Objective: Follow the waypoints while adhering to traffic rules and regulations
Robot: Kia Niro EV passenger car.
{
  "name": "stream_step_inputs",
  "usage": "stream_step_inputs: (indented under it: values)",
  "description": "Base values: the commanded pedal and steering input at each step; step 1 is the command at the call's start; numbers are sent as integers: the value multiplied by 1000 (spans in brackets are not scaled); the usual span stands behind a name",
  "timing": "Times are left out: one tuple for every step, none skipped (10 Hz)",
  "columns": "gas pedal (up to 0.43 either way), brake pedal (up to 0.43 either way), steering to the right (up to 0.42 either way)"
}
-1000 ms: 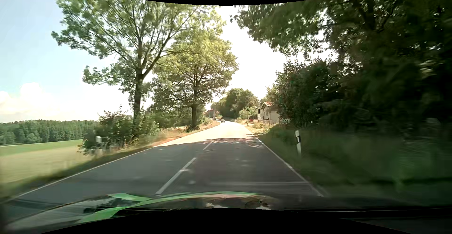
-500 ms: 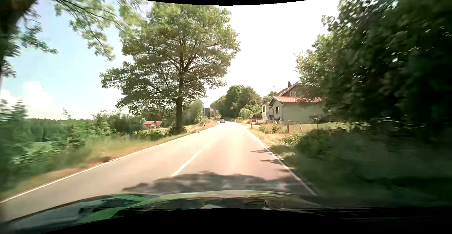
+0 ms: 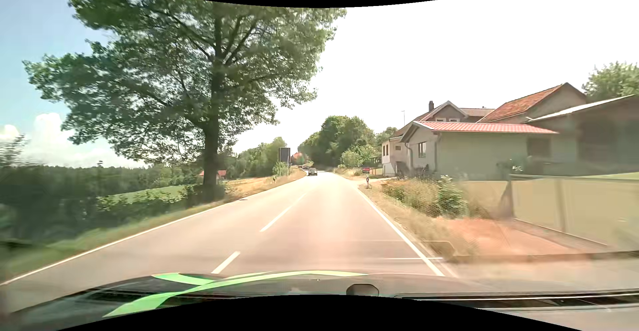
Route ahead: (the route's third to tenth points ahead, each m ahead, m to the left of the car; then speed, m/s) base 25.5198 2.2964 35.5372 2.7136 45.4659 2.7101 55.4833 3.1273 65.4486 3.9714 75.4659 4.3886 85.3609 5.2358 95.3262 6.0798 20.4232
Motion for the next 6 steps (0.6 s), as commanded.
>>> stream_step_inputs:
  values:
    - [157,0,-5]
    - [150,0,-6]
    - [150,0,-6]
    - [150,0,-6]
    - [150,0,-7]
    - [150,0,-6]
